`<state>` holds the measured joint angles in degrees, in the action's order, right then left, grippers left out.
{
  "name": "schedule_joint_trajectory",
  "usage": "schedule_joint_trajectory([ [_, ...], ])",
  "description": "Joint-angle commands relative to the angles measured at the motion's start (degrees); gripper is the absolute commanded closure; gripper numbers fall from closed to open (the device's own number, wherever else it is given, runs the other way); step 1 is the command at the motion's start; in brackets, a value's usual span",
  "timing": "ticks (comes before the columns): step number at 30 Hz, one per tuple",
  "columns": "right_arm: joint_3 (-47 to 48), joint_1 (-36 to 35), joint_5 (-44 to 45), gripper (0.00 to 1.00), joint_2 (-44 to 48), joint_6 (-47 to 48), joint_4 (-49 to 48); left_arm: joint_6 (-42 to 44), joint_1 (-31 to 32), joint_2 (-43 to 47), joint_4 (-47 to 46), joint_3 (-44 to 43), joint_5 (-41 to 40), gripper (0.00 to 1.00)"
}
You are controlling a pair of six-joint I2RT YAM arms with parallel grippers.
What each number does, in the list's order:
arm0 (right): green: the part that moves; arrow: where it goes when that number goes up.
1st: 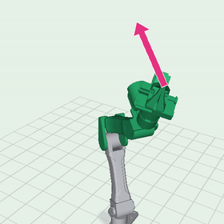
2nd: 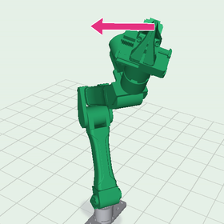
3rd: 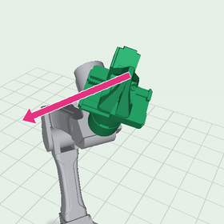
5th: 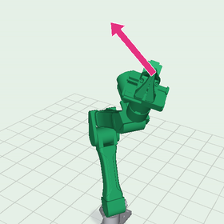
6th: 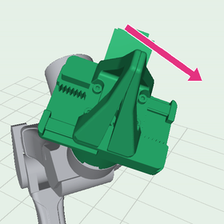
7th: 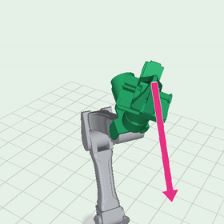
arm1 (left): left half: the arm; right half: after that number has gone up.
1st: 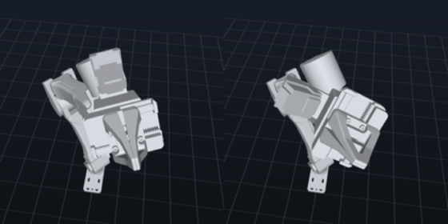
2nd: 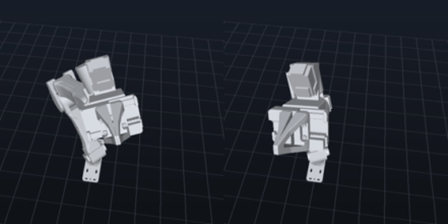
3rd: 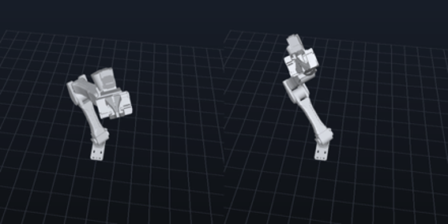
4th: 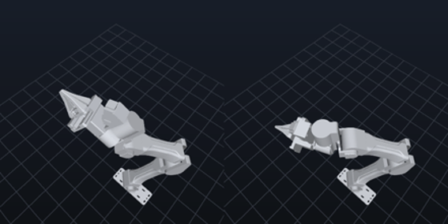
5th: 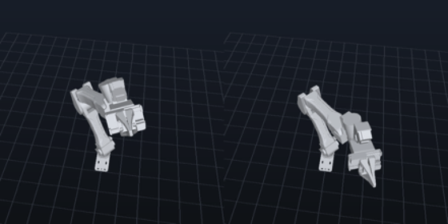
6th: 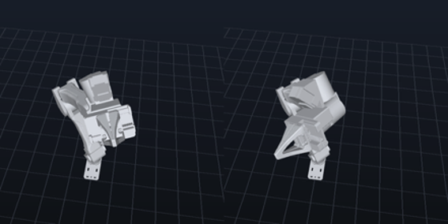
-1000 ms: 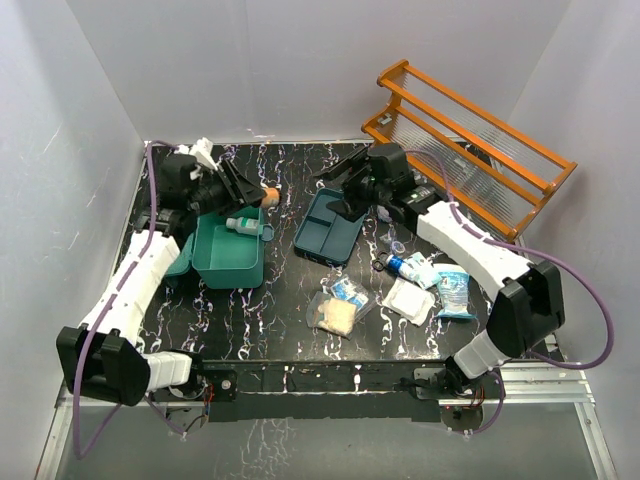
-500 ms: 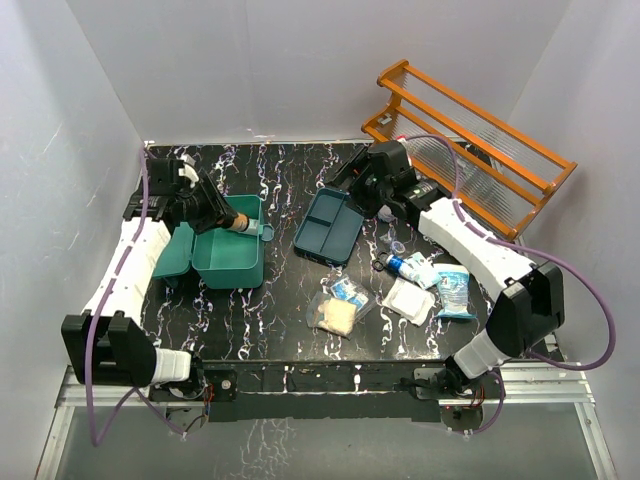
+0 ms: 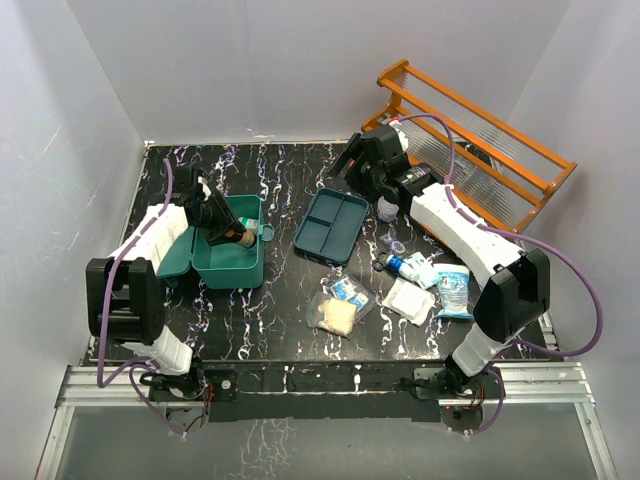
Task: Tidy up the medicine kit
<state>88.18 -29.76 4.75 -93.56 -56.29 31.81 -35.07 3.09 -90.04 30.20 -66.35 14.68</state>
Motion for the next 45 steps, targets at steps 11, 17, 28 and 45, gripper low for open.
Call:
schedule_joint_trajectory([
  [11,8.58,0.84,4.91,0.25,-3.47,4.88,0.44,-5.01,-0.10,-5.88,-4.26,-0.41,5.09,0.59],
  [17,8.93,0.89,4.95,0.26,-3.75,4.89,0.42,-4.12,-0.06,-6.83,-3.03,-0.77,3.14,0.47],
  [28,8.83,0.85,4.33,0.27,-4.01,4.35,0.32,-3.13,-0.07,-3.98,-0.76,-2.29,-5.53,0.41],
  [45,7.17,0.84,3.64,0.27,-3.37,3.83,-0.06,-3.09,-0.12,1.16,0.59,-0.62,-15.94,0.45],
])
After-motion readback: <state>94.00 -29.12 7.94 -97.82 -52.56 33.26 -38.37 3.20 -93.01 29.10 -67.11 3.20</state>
